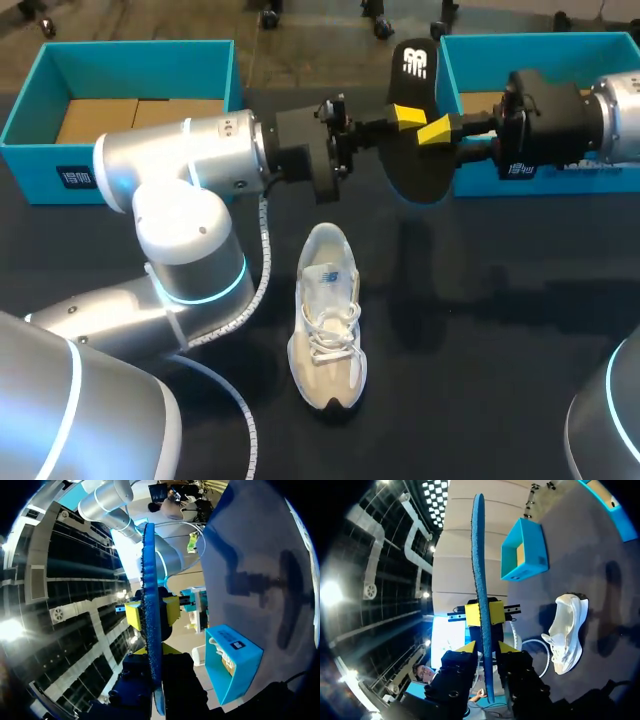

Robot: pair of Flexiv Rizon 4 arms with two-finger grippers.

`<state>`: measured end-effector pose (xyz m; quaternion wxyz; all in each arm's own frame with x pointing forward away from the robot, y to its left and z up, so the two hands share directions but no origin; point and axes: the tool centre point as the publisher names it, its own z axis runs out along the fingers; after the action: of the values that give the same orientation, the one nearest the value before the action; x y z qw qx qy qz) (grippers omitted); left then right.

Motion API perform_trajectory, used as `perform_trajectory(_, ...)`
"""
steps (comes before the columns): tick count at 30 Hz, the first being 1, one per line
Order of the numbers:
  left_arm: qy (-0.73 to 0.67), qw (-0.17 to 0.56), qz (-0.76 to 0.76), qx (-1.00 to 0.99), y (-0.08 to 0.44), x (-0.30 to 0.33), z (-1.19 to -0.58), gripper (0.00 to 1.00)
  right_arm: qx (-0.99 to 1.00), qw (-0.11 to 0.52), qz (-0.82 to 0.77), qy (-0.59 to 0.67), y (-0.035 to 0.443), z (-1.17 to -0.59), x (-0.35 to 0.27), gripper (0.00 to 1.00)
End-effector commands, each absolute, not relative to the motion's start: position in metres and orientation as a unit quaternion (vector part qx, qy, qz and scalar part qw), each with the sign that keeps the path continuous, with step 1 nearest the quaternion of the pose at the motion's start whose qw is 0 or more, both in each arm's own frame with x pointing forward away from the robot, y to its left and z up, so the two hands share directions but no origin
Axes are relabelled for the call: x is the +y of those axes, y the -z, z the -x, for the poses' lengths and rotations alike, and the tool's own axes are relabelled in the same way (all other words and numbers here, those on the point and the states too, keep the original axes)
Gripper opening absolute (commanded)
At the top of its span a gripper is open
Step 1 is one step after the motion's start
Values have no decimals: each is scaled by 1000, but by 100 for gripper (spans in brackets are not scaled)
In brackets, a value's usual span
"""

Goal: Take the shoe out of the shoebox, open the shoe tongue, remove and reinsert the insole, then place the shoe into the shoebox

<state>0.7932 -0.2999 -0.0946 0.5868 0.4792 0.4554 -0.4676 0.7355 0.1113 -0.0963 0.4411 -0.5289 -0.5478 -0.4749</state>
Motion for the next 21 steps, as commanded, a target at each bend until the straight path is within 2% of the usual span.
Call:
perform_trajectory(1, 470, 590, -472, 457, 97, -306, -790, 0, -547, 441, 529, 475, 97, -736, 113, 17)
perform_trajectory(6, 476, 589, -469, 455, 96, -310, -786, 0, -546, 442, 528, 476, 97, -737, 116, 8)
perform_trajectory(8, 478, 590, -466, 454, 95, -310, -786, 0, -546, 443, 528, 476, 98, -737, 117, 0)
perform_trajectory(13, 480, 590, -458, 460, 94, -308, -787, 2, -545, 444, 526, 478, 99, -737, 119, 0)
perform_trajectory(14, 481, 589, -457, 462, 94, -307, -787, 45, -545, 444, 526, 479, 100, -737, 119, 0)
perform_trajectory(15, 483, 588, -453, 466, 93, -305, -786, 100, -545, 444, 526, 480, 100, -737, 119, 0)
perform_trajectory(21, 499, 574, -427, 489, 83, -291, -788, 100, -547, 434, 522, 490, 103, -738, 114, 0)
